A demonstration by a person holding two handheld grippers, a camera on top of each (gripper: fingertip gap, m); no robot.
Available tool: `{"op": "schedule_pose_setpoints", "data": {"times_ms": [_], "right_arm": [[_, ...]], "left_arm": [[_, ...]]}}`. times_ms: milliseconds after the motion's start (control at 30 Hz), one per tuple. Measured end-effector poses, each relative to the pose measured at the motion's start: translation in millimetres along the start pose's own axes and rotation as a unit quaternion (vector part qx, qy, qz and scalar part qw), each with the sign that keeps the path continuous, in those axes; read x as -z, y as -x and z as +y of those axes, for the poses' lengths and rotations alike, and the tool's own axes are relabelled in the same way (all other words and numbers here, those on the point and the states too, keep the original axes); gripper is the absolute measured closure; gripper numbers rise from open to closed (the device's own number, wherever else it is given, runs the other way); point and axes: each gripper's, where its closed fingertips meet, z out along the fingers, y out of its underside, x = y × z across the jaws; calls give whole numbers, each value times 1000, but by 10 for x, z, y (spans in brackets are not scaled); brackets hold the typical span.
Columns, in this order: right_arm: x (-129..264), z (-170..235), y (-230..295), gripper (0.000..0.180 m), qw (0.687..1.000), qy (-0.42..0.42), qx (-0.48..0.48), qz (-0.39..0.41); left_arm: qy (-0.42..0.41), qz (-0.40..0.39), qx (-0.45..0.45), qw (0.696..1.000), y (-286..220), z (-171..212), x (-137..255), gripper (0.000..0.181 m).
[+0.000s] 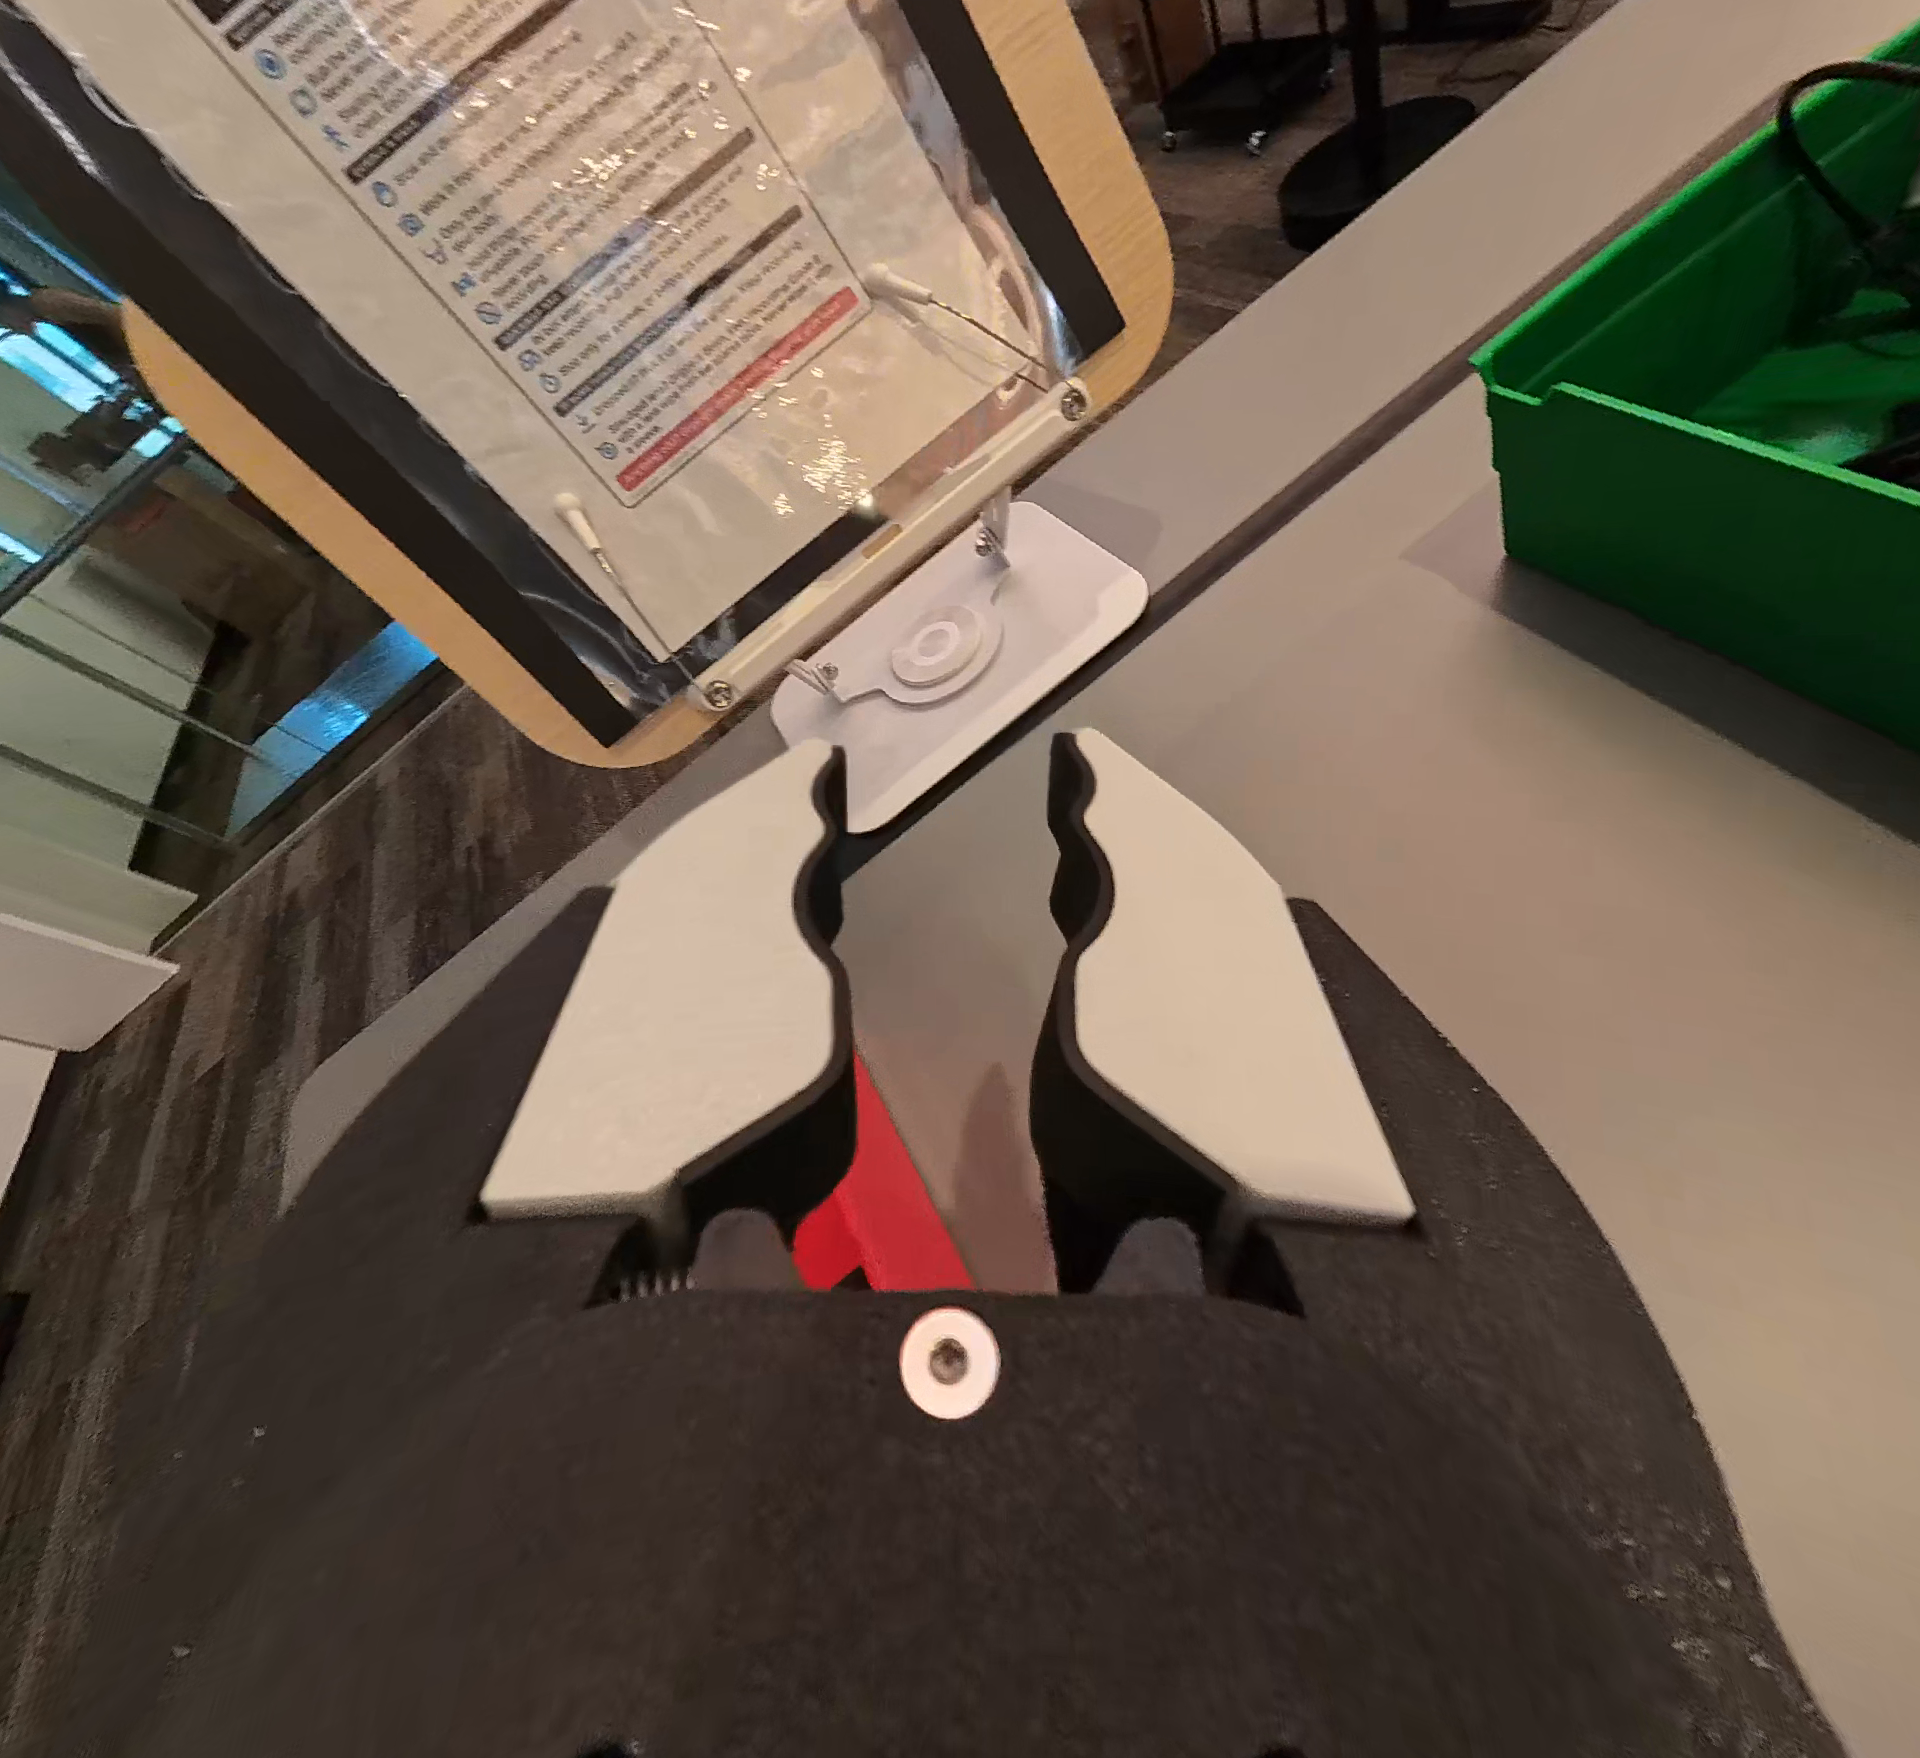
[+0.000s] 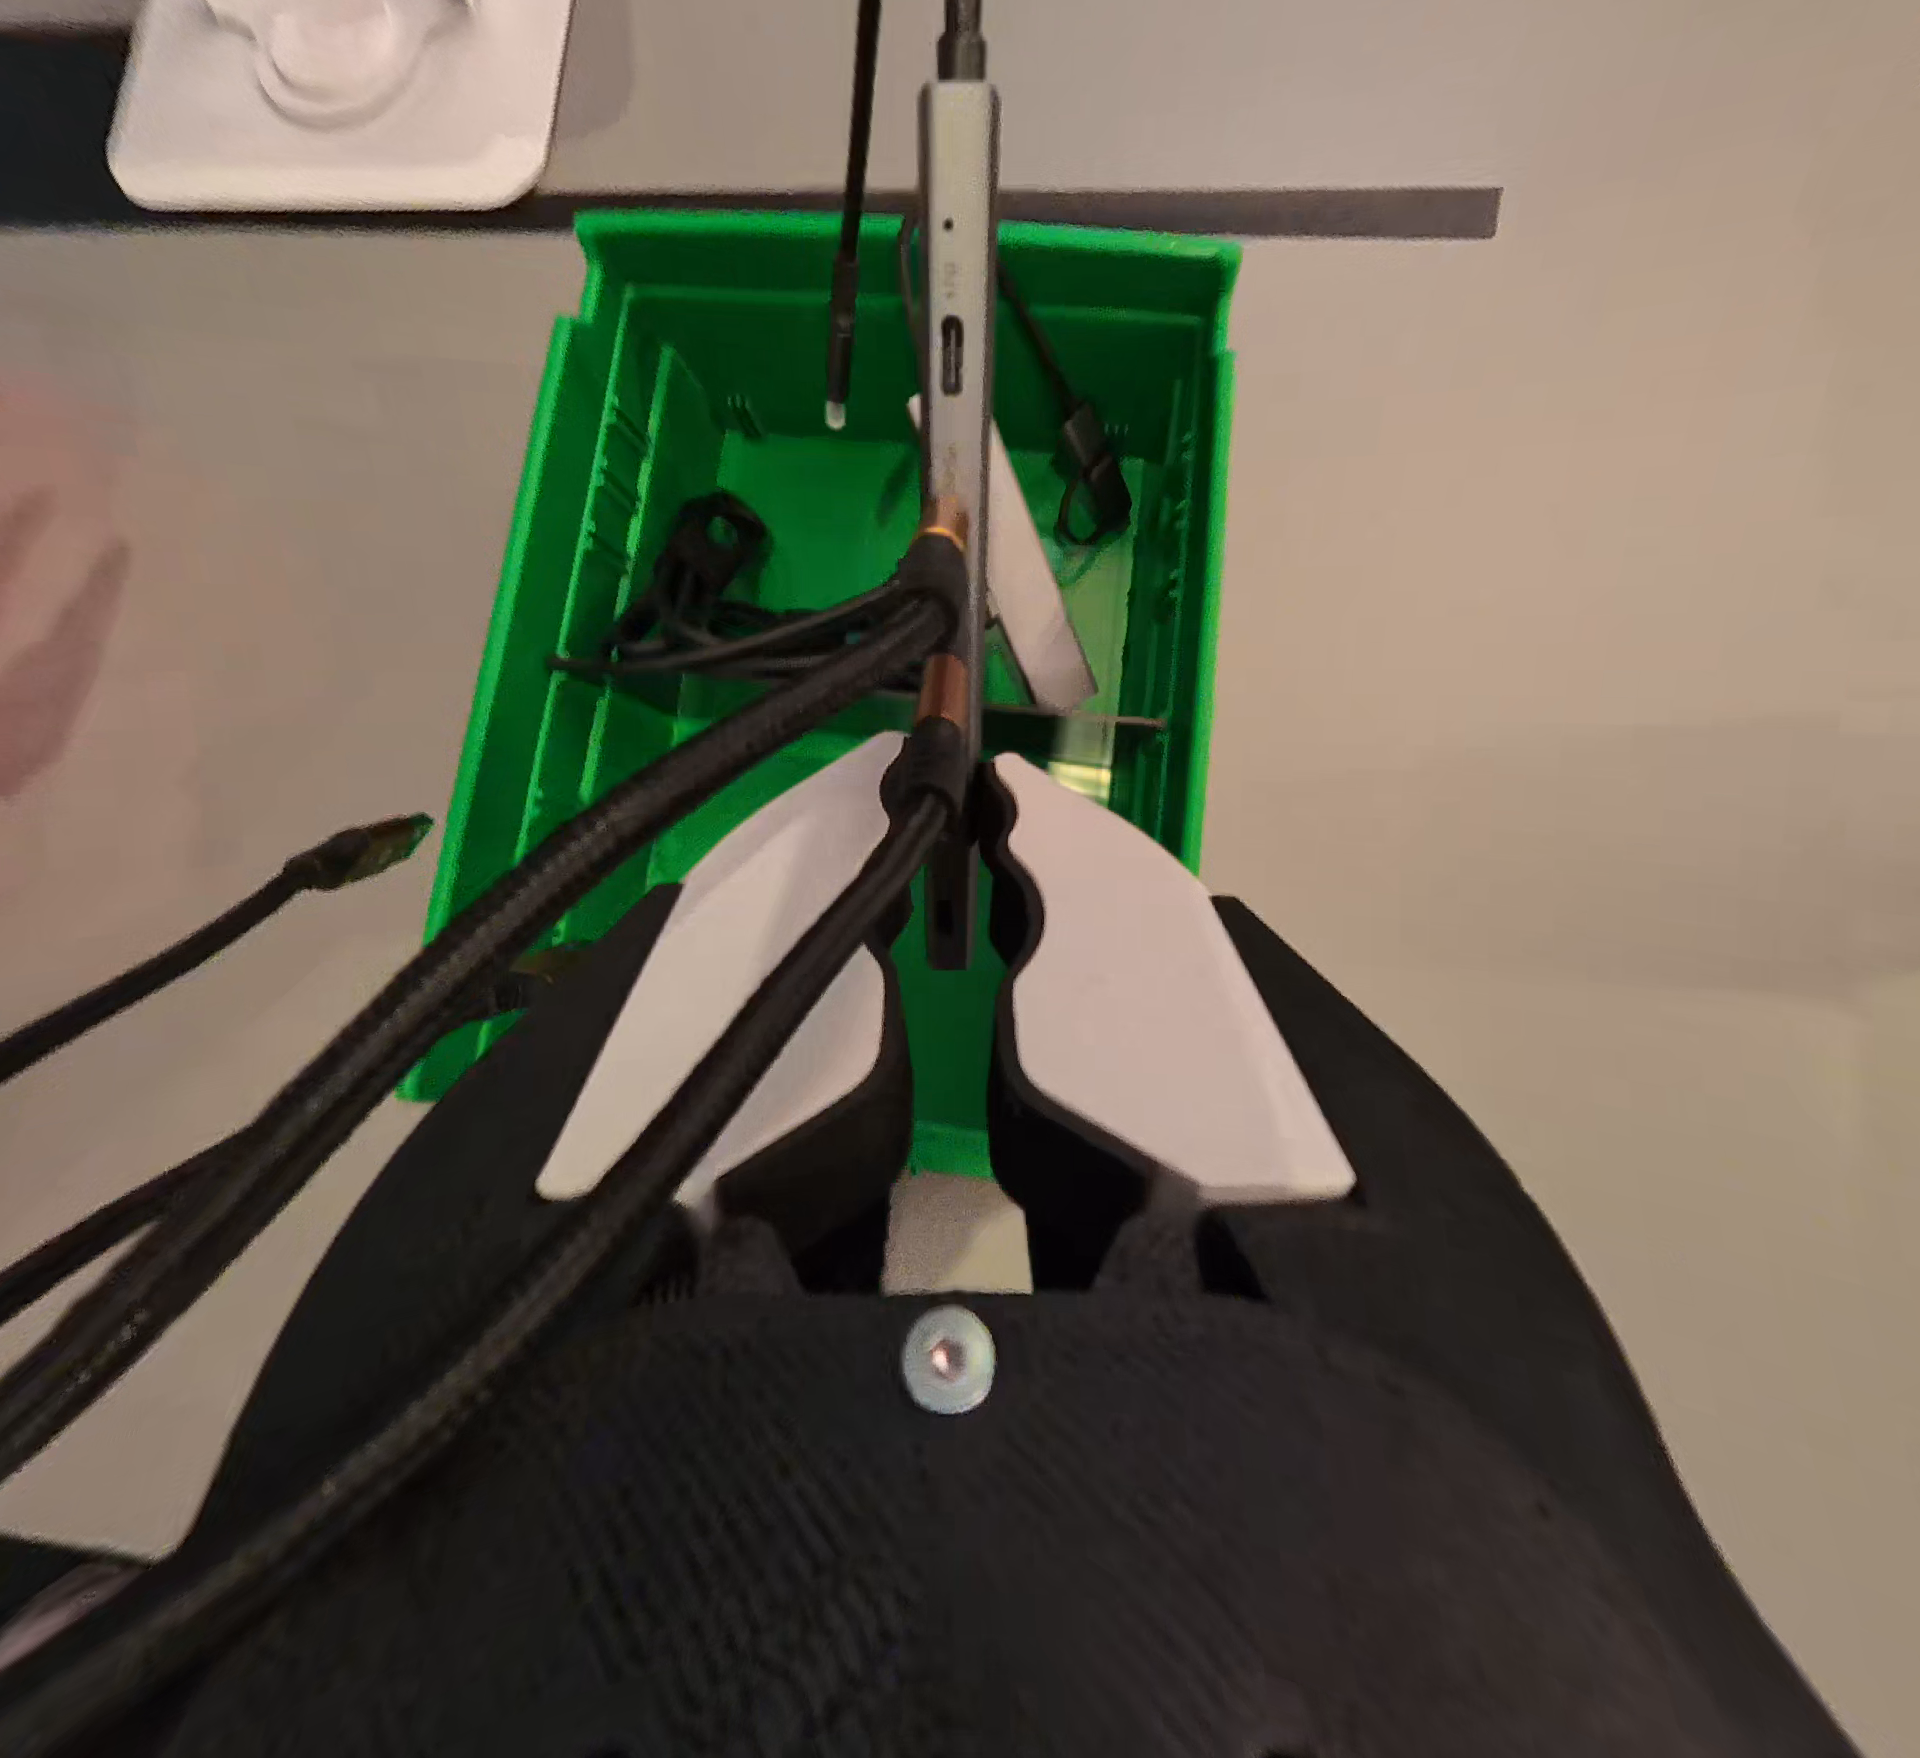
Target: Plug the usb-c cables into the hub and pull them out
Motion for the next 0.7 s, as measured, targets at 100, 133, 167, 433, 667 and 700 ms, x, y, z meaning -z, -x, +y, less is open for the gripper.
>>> {"op": "schedule_pose_setpoints", "data": {"times_ms": [100, 133, 167, 433, 667, 700], "right_arm": [[-26, 18, 106, 169, 993, 99, 66, 17], [-21, -6, 131, 168, 986, 144, 87, 15], [-2, -21, 134, 169, 975, 198, 102, 18], [195, -138, 312, 169, 868, 469, 163, -12], [129, -64, 233, 168, 838, 527, 131, -54], [131, -18, 214, 169, 834, 535, 121, -64]], "left_arm": [[2, 26, -1, 1000, -75, -12, 17, 147], [0, 32, 0, 999, -97, -25, 23, 148], [-1, 39, -1, 999, -117, -37, 34, 148], [-25, 71, 15, 997, -111, -146, 188, 149], [-56, 85, 44, 994, 28, -218, 375, 150], [-60, 89, 50, 993, 47, -224, 393, 150]]}}
